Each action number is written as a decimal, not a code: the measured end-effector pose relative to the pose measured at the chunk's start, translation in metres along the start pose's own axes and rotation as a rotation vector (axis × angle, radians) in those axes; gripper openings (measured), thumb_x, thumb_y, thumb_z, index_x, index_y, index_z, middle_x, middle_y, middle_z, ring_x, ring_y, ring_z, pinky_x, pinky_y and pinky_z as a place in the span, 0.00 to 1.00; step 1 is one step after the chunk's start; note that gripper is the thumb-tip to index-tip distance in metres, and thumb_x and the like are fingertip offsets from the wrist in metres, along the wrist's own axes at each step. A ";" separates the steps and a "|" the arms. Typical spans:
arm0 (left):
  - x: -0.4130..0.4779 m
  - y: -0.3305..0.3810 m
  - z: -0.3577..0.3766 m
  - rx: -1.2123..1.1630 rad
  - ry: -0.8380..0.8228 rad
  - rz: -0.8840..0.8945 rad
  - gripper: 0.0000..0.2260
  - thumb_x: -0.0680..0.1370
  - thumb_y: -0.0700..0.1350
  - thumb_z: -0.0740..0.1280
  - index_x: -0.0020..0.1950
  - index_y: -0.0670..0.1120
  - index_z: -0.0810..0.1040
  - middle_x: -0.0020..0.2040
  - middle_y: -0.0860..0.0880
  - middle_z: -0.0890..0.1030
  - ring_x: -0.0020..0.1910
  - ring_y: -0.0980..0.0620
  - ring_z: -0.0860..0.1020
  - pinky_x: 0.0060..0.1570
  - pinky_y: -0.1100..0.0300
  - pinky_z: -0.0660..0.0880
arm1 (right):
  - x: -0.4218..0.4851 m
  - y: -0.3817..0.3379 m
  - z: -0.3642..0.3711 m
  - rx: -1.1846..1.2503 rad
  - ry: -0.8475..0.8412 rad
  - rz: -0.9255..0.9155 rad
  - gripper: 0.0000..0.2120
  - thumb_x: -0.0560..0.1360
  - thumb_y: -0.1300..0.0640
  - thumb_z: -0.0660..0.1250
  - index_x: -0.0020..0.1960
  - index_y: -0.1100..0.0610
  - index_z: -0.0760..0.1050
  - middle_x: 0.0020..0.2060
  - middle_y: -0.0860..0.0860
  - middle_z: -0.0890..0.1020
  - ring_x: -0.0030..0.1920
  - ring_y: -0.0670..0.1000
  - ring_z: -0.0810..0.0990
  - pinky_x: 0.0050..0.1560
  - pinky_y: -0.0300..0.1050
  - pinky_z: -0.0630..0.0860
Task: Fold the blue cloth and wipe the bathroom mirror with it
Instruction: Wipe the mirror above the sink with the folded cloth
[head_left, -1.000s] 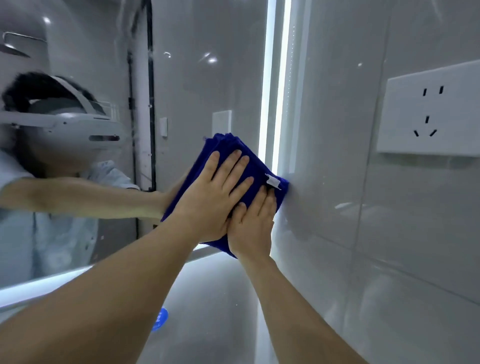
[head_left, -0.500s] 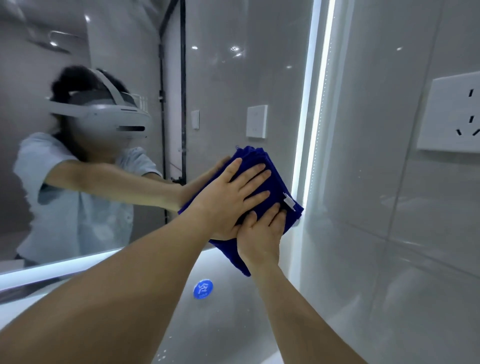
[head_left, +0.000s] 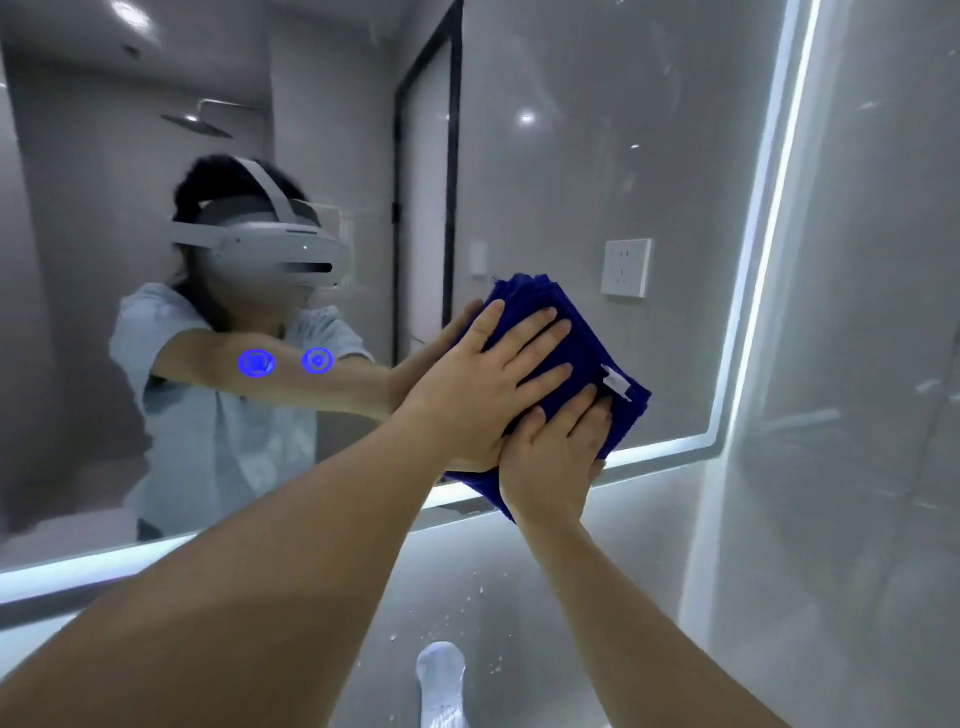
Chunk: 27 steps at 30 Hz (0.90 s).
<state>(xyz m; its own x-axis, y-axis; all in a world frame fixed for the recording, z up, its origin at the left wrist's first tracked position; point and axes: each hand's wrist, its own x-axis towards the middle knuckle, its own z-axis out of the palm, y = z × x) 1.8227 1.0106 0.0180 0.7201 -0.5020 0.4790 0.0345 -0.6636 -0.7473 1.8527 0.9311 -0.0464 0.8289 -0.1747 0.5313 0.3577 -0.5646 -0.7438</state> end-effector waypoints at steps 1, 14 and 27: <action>-0.011 -0.008 -0.001 0.007 0.025 -0.014 0.25 0.80 0.55 0.46 0.76 0.50 0.50 0.77 0.43 0.46 0.76 0.42 0.44 0.67 0.43 0.30 | -0.008 -0.010 0.002 -0.001 0.006 -0.015 0.28 0.80 0.54 0.47 0.76 0.60 0.42 0.76 0.55 0.47 0.75 0.54 0.47 0.73 0.54 0.52; -0.171 -0.082 -0.008 0.033 0.204 -0.216 0.26 0.76 0.55 0.50 0.71 0.46 0.65 0.71 0.38 0.65 0.71 0.39 0.58 0.67 0.39 0.50 | -0.122 -0.115 0.044 -0.051 -0.030 -0.223 0.39 0.68 0.46 0.32 0.76 0.62 0.44 0.75 0.60 0.50 0.76 0.57 0.48 0.71 0.61 0.50; -0.286 -0.097 -0.004 0.082 0.224 -0.481 0.26 0.80 0.57 0.43 0.74 0.46 0.56 0.73 0.37 0.59 0.75 0.45 0.38 0.68 0.39 0.47 | -0.198 -0.167 0.081 -0.139 0.125 -0.477 0.30 0.69 0.50 0.52 0.67 0.63 0.69 0.66 0.61 0.73 0.67 0.60 0.71 0.61 0.61 0.60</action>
<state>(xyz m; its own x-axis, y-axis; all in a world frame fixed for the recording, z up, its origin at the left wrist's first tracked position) 1.6106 1.2161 -0.0442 0.4444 -0.2633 0.8562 0.3845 -0.8072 -0.4478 1.6634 1.1249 -0.0605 0.5270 0.0384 0.8490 0.6158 -0.7057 -0.3503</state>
